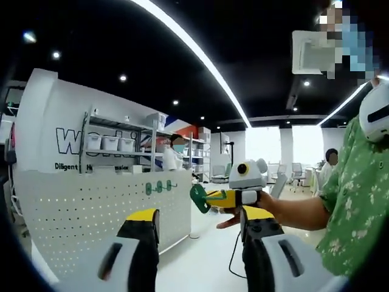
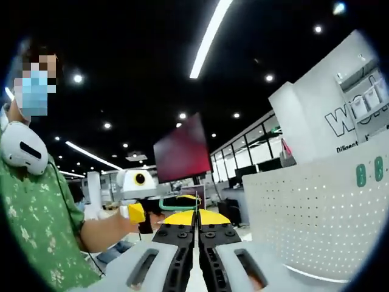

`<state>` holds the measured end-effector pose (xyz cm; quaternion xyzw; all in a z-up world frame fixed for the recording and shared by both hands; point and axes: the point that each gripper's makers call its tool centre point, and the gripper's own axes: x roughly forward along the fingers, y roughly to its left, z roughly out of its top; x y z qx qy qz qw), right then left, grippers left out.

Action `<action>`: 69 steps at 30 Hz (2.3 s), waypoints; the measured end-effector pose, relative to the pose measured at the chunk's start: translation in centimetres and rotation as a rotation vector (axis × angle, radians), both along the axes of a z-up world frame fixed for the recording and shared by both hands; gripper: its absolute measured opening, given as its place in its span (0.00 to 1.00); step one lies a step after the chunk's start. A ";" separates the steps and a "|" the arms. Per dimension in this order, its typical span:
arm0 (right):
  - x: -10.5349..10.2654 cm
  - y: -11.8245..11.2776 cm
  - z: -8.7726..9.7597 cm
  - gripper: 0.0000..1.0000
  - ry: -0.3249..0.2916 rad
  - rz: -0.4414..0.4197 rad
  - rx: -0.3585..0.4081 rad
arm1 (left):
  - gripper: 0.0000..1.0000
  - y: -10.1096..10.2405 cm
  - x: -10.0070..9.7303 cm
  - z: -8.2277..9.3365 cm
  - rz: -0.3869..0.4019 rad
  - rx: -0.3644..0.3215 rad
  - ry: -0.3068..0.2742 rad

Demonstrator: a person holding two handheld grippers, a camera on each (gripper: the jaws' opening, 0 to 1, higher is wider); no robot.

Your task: Insert the hook assembly into the mounting plate slot until the hook locks in place.

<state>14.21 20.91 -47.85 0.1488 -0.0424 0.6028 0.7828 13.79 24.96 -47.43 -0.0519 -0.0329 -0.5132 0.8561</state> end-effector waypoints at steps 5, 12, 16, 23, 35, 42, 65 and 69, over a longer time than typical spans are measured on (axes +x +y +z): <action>-1.9 0.1 1.5 0.00 0.020 0.112 0.099 | 0.50 -0.4 -0.9 1.7 -0.061 -0.058 -0.008; -4.3 0.1 3.5 0.00 -0.008 0.224 0.184 | 0.49 -1.3 -2.6 3.3 -0.184 -0.141 0.022; -5.5 0.3 4.3 0.00 -0.030 0.270 0.194 | 0.44 -1.8 -4.0 4.2 -0.269 -0.190 0.033; -6.3 0.7 4.6 0.00 -0.043 0.304 0.193 | 0.29 -2.2 -5.0 4.9 -0.324 -0.215 0.020; -6.8 0.9 4.2 0.00 -0.060 0.332 0.167 | 0.07 -2.5 -5.5 4.6 -0.373 -0.202 0.031; -7.0 1.1 4.1 0.00 -0.074 0.352 0.132 | 0.03 -2.4 -5.5 4.3 -0.382 -0.201 0.036; -5.2 1.3 3.5 0.06 -0.094 0.213 0.042 | 0.02 -1.3 -3.5 3.8 -0.274 -0.233 0.085; -4.5 1.2 3.2 0.06 -0.116 0.152 0.010 | 0.02 -1.1 -2.9 3.7 -0.231 -0.218 0.082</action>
